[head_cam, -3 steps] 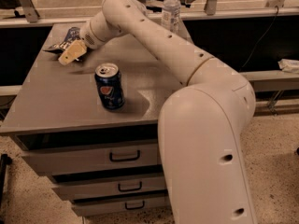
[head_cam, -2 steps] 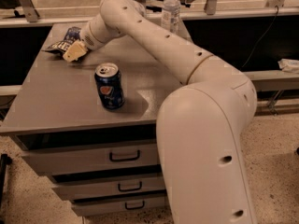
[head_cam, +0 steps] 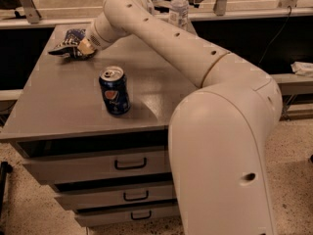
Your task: Move blue chip bag near pepsi can
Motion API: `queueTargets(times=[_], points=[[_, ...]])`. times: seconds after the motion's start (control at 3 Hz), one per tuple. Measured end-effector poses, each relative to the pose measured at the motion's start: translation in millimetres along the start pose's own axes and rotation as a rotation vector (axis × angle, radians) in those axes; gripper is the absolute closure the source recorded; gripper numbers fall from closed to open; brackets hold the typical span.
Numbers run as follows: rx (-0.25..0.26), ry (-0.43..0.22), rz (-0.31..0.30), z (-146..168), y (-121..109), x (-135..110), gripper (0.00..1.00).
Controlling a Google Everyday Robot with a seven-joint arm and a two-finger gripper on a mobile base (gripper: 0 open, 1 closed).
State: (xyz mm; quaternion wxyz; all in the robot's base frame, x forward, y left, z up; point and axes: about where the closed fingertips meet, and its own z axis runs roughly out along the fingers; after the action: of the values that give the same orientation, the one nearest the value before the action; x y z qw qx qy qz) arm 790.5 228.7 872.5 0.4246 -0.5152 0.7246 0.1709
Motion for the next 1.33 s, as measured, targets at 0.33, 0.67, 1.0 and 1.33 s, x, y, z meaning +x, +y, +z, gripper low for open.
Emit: queueTargets(times=[0.33, 0.67, 1.0, 1.33], points=[[0.032, 0.002, -0.053, -20, -3, -7, 1.00], [0.001, -0.013, -0.108, -41, 2, -5, 1.00], [-0.068, -0.012, -0.194, -69, 17, 14, 1.00], [-0.098, 0.007, -0.227, -101, 30, 43, 1.00]])
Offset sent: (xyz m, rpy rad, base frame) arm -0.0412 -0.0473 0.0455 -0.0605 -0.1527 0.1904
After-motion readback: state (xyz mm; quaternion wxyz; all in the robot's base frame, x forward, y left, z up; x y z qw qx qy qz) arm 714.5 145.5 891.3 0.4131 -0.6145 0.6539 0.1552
